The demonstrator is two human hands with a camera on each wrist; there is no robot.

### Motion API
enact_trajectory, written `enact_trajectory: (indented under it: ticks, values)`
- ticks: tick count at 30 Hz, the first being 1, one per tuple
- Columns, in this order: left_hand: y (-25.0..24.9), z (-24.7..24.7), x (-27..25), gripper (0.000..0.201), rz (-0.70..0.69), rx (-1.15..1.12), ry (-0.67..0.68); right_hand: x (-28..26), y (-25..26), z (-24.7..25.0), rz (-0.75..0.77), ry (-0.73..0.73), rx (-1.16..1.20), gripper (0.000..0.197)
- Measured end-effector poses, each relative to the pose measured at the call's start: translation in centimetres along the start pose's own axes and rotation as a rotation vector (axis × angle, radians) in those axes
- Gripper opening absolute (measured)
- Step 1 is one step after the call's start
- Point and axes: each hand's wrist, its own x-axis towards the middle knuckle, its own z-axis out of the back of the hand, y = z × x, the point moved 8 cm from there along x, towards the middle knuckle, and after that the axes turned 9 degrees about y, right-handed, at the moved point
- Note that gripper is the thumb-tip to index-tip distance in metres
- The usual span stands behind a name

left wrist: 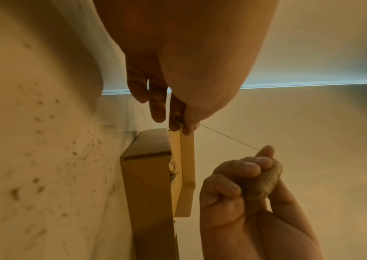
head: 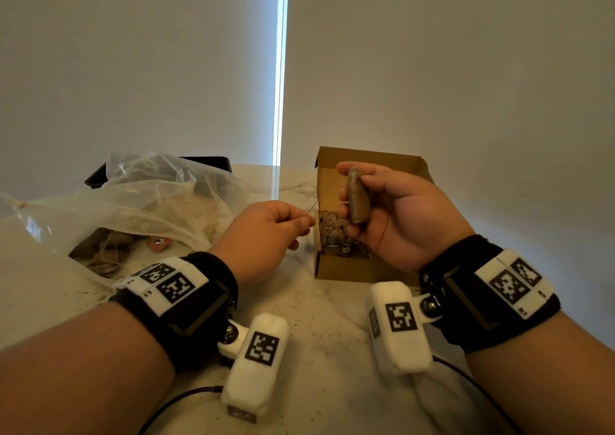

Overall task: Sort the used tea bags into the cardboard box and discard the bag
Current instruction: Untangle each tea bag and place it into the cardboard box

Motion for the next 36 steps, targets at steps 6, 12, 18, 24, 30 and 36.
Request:
enact_trajectory:
  ticks: [6,12,18,24,30,36]
  values:
    - [-0.3,-0.2,-0.1,0.016,-0.006,0.021,0.013,0.3,0.2,1.4,0.073,-0.110,-0.001,0.030]
    - [-1.5,-1.4,-0.2,0.025,-0.071,0.088,0.129,0.3,0.2,2.8,0.106,-0.249,-0.098,0.027]
    - [-2.7,-1.2,-0.3,0.012,-0.167,-0.052,0.084,0.1,-0.1,4.2,0.066,-0.391,-0.333,0.024]
    - [-3.2,-0.7,-0.5,0.010,-0.188,-0.128,0.002,0.1,-0.5,2.0,0.007,-0.218,-0.539,0.017]
    - [-2.5,0.2,-0.4,0.008,-0.146,-0.201,-0.128,0.1,-0.6,1.1,-0.018,-0.146,-0.534,0.012]
    - [-2.0,-0.2,-0.4,0.014,-0.085,-0.185,-0.086,-0.3,0.3,2.8,-0.061,-0.248,-0.621,0.012]
